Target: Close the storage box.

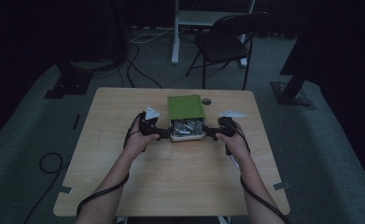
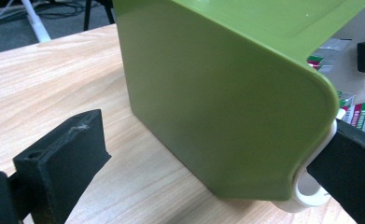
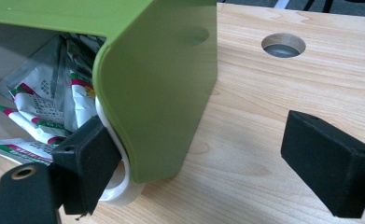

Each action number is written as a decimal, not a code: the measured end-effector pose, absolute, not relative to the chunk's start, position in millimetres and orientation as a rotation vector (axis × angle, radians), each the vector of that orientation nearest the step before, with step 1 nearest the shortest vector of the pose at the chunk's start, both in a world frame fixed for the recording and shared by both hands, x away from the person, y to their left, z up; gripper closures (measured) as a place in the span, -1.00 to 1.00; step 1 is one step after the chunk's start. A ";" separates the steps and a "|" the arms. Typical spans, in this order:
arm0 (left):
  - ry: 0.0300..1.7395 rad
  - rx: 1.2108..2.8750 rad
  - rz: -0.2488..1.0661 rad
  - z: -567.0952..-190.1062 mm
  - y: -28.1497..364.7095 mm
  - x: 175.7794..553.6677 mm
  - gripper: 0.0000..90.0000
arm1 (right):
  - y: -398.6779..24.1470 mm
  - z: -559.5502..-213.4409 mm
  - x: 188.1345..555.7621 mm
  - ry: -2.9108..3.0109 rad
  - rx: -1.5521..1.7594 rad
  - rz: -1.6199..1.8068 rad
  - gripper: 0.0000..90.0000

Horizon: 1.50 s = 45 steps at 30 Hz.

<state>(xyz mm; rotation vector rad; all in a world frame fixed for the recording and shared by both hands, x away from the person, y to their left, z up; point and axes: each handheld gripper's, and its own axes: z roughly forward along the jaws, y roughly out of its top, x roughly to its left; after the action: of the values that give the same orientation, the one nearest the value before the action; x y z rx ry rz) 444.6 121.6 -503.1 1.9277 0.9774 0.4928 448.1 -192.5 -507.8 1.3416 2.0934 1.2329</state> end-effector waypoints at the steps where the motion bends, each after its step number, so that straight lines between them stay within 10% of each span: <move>1: 0.979 1.926 0.493 -503.2 121.7 444.7 -0.95 | -192.2 -507.6 448.5 2.092 1.340 1.230 -0.72; 45: 0.978 1.873 0.475 -498.4 128.8 411.5 -0.95 | -187.0 -501.5 427.0 2.054 1.317 1.292 -0.71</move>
<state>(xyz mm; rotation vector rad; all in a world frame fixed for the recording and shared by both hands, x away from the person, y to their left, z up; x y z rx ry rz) 411.5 128.8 -498.4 1.8733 0.9776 0.4746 427.0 -187.0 -501.5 1.3173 2.0536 1.2920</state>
